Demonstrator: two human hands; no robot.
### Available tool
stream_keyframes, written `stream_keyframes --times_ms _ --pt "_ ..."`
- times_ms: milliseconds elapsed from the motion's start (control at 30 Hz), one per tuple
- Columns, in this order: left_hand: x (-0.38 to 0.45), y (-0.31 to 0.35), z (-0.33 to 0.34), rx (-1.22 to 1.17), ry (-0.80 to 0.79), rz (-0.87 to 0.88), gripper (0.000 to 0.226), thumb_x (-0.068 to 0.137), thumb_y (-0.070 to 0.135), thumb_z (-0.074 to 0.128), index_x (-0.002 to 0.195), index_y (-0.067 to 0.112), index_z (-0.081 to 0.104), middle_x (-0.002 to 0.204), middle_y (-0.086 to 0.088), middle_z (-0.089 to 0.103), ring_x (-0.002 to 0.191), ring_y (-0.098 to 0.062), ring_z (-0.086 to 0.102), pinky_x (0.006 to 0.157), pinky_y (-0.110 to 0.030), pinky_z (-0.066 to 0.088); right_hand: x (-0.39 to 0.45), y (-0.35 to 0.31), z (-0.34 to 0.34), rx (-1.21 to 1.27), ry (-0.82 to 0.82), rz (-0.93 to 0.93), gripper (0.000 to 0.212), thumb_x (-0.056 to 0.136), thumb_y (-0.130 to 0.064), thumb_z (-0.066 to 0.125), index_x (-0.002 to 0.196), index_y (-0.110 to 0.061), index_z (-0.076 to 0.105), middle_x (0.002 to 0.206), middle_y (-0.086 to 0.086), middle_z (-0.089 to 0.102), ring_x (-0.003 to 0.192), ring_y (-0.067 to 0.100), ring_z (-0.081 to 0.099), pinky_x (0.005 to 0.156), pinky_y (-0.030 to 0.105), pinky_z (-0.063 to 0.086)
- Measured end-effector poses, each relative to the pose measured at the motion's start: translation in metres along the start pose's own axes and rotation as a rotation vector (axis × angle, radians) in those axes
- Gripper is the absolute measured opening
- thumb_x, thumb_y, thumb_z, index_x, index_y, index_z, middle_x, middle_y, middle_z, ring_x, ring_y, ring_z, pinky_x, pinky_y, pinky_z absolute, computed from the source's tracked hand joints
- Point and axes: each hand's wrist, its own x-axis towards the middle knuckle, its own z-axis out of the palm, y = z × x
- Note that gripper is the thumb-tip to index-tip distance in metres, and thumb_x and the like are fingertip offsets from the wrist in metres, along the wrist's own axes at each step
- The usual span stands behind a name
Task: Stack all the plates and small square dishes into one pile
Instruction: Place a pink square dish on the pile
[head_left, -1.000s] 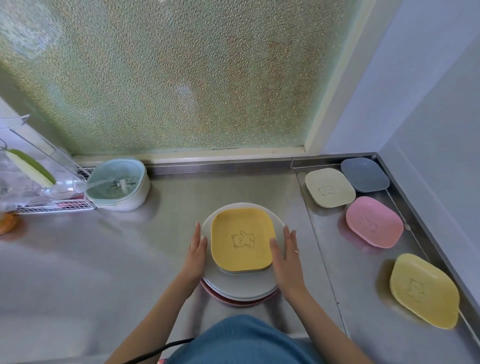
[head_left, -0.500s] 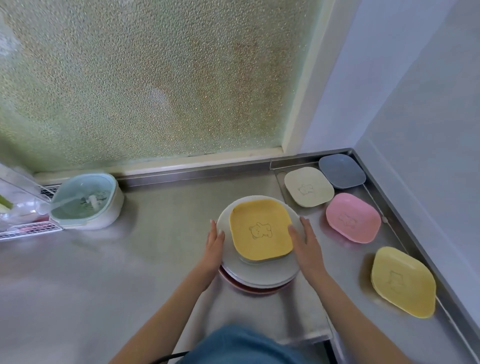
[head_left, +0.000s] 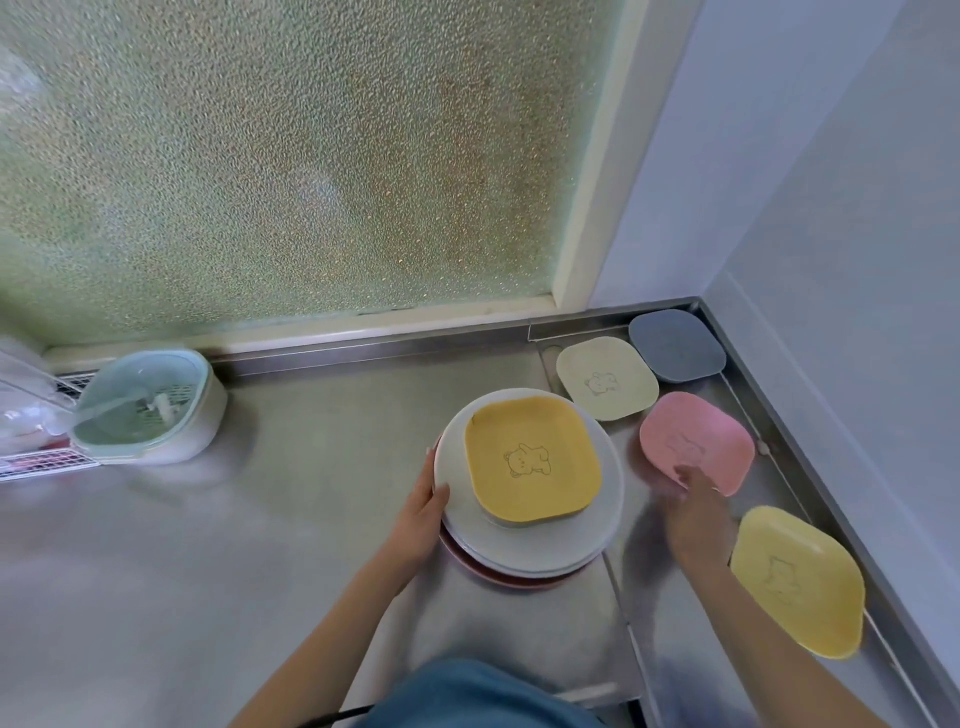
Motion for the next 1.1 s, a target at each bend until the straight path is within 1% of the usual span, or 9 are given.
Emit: stream_keyframes --times_ms 100,200,300,433,567,700,833,1000,1100 --pt "-0.004 0.001 0.002 -0.004 -0.004 0.015 0.047 0.101 0.018 0.035 0.131 0.049 0.017 0.133 0.029 0.032 0.132 -0.008 0.033 0.115 -0.035 0.028 0.005 -0.003 0.007 -0.162 0.066 -0.029 0.031 0.094 -0.020 0.042 0.121 -0.015 0.057 0.122 0.014 0.058 0.109 0.038 0.053 0.096 0.046 0.040" --pt "-0.008 0.006 0.003 0.017 0.003 0.023 0.044 0.101 0.016 0.035 0.127 0.046 0.018 0.122 0.032 0.033 0.126 -0.003 0.034 0.106 -0.023 0.031 0.007 -0.004 0.012 -0.295 0.099 -0.061 0.029 0.094 -0.021 0.042 0.113 -0.019 0.064 0.114 0.012 0.061 0.103 0.037 0.054 0.090 0.042 0.041" --pt "-0.011 0.010 0.005 0.048 0.005 0.034 0.049 0.101 0.016 0.035 0.139 0.039 0.016 0.118 0.036 0.031 0.121 0.002 0.031 0.098 -0.016 0.028 0.004 0.001 0.015 -0.348 0.140 -0.086 0.024 0.094 -0.024 0.046 0.103 -0.018 0.067 0.106 0.012 0.063 0.101 0.035 0.052 0.086 0.039 0.036" --pt "-0.011 0.008 0.003 0.097 -0.007 0.031 0.050 0.101 0.020 0.035 0.141 0.041 0.014 0.120 0.039 0.031 0.123 0.001 0.032 0.100 -0.018 0.026 -0.004 -0.002 0.011 -0.320 0.278 -0.160 0.019 0.084 -0.007 0.054 0.099 -0.011 0.065 0.100 0.015 0.061 0.096 0.037 0.052 0.082 0.040 0.037" --pt "-0.011 0.007 0.000 0.134 -0.018 0.023 0.052 0.101 0.022 0.034 0.147 0.035 0.012 0.134 0.026 0.028 0.125 -0.001 0.030 0.102 -0.018 0.023 -0.017 -0.016 0.001 -0.240 0.375 -0.167 0.027 0.078 0.004 0.052 0.099 -0.008 0.063 0.101 0.019 0.061 0.096 0.040 0.053 0.079 0.042 0.039" --pt "-0.007 0.002 -0.003 0.174 -0.017 0.037 0.053 0.101 0.023 0.035 0.148 0.033 0.013 0.142 0.018 0.031 0.128 -0.004 0.031 0.105 -0.021 0.023 -0.036 -0.040 -0.011 -0.159 0.422 -0.317 0.021 0.080 0.000 0.053 0.095 -0.010 0.064 0.098 0.016 0.061 0.091 0.040 0.054 0.076 0.042 0.042" --pt "-0.004 0.001 -0.005 0.207 -0.007 0.066 0.051 0.100 0.020 0.036 0.148 0.029 0.018 0.137 0.016 0.033 0.135 -0.014 0.033 0.105 -0.023 0.024 -0.068 -0.064 -0.010 -0.087 0.519 -0.591 0.020 0.082 -0.019 0.046 0.083 -0.017 0.066 0.083 0.007 0.061 0.078 0.033 0.058 0.068 0.036 0.036" --pt "-0.003 0.018 -0.008 0.149 0.083 0.043 0.051 0.102 0.032 0.029 0.150 0.025 0.012 0.156 0.000 0.022 0.144 -0.019 0.021 0.119 -0.035 0.015 -0.097 -0.078 0.003 -0.060 0.406 -0.866 0.021 0.077 -0.010 0.052 0.081 -0.025 0.065 0.079 -0.002 0.060 0.076 0.017 0.047 0.066 0.032 0.030" --pt "-0.007 0.037 -0.004 0.072 0.077 0.125 0.051 0.102 0.032 0.023 0.150 0.023 0.010 0.158 0.001 0.013 0.146 -0.015 0.015 0.116 -0.028 0.012 -0.109 -0.077 0.012 -0.190 0.301 -0.904 0.024 0.075 -0.009 0.052 0.080 -0.028 0.066 0.075 -0.006 0.059 0.072 0.017 0.053 0.065 0.027 0.027"
